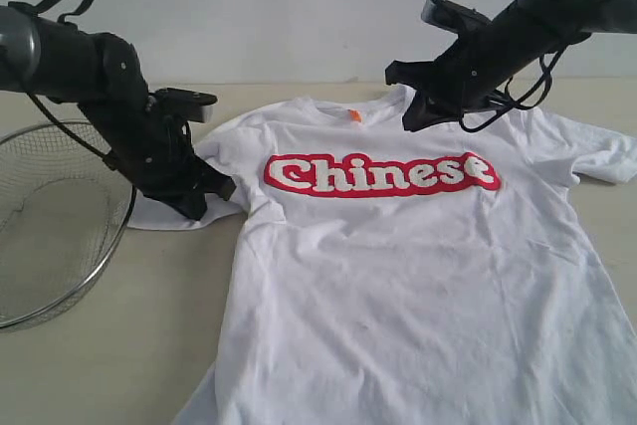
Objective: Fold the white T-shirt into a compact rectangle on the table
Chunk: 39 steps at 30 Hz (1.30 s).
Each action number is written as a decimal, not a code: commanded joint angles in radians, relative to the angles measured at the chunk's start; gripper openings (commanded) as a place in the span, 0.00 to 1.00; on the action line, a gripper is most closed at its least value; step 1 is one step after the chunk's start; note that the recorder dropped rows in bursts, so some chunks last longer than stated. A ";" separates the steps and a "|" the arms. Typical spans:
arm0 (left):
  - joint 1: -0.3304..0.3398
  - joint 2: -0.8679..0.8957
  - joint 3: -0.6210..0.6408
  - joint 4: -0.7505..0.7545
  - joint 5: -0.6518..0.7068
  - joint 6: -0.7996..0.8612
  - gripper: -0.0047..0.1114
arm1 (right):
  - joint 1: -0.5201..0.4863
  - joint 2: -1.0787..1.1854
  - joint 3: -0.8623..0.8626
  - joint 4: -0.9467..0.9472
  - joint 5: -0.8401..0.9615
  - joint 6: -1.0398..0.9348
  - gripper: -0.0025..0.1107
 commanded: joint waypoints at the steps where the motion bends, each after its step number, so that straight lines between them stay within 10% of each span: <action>1: -0.001 0.009 0.004 0.084 -0.003 -0.054 0.08 | 0.000 -0.014 0.003 0.003 0.005 -0.007 0.02; 27: 0.073 0.009 -0.093 0.348 0.057 -0.259 0.08 | 0.000 -0.014 0.003 0.003 0.013 -0.017 0.02; 39: 0.072 -0.012 -0.189 -0.034 0.147 0.010 0.08 | 0.000 -0.014 0.003 0.003 0.019 -0.017 0.02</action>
